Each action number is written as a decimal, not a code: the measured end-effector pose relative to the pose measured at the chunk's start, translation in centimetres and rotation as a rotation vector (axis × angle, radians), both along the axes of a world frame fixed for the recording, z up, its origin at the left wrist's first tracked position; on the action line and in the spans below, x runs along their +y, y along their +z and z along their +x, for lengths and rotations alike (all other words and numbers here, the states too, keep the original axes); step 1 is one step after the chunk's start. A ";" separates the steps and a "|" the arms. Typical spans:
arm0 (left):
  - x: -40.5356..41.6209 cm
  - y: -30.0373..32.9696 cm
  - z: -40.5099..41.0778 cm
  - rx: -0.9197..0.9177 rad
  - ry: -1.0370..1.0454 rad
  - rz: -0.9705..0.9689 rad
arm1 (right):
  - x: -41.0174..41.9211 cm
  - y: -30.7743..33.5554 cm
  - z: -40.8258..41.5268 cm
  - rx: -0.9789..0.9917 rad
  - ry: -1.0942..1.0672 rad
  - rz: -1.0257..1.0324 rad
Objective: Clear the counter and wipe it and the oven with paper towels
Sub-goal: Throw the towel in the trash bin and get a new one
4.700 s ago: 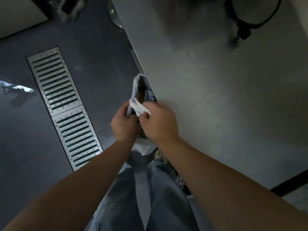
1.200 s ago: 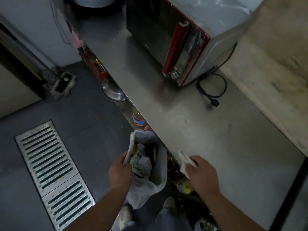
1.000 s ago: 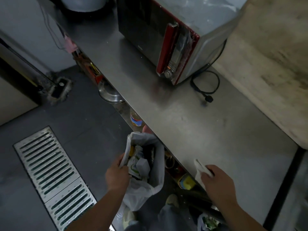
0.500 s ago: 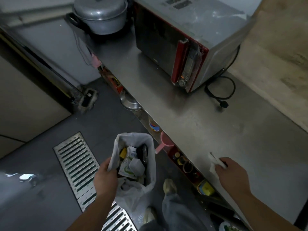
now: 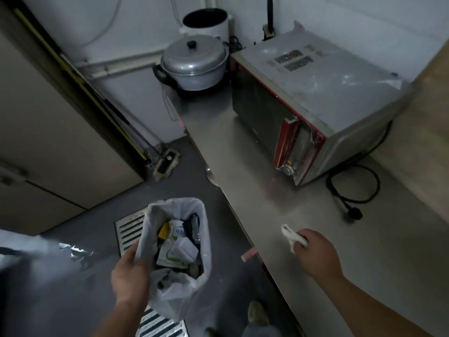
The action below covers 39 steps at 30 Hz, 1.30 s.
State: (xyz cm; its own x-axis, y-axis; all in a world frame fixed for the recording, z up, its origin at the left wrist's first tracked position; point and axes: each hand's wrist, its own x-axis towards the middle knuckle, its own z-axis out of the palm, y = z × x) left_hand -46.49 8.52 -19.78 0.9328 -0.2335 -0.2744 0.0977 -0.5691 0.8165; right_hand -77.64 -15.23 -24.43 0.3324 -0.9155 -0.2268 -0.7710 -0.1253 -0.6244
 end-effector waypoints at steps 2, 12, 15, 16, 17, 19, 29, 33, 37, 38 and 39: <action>-0.5 0.1 0.1 0.011 0.026 -0.013 | -1.3 0.1 1.4 -0.006 0.016 0.007; -3.6 1.2 2.6 0.034 -0.028 0.057 | -4.5 1.4 7.1 0.001 0.023 -0.015; -5.2 0.3 4.8 0.046 -0.092 0.078 | -4.2 0.7 7.1 0.045 -0.039 -0.016; -5.8 -0.2 5.8 0.049 -0.109 0.091 | -4.2 0.5 7.2 0.065 -0.068 -0.021; -6.3 -1.0 6.9 0.053 -0.130 0.104 | -4.1 0.4 7.4 0.089 -0.101 -0.025; -7.5 -2.4 9.5 0.078 -0.179 0.125 | -3.5 0.3 8.1 0.138 -0.175 -0.022; -12.7 -5.3 25.9 0.068 -0.394 0.230 | -0.7 1.0 20.0 0.185 -0.349 -0.001; -14.6 -6.4 29.5 0.036 -0.417 0.258 | -3.0 1.2 25.8 0.171 -0.344 -0.032; -16.6 -8.3 32.5 0.002 -0.426 0.349 | -6.9 1.2 30.8 0.139 -0.322 -0.049; -17.2 -8.6 32.9 0.015 -0.412 0.352 | -8.0 1.2 31.9 0.133 -0.324 -0.053; -17.8 -9.1 33.3 0.033 -0.388 0.335 | -9.3 0.9 33.0 0.133 -0.317 -0.067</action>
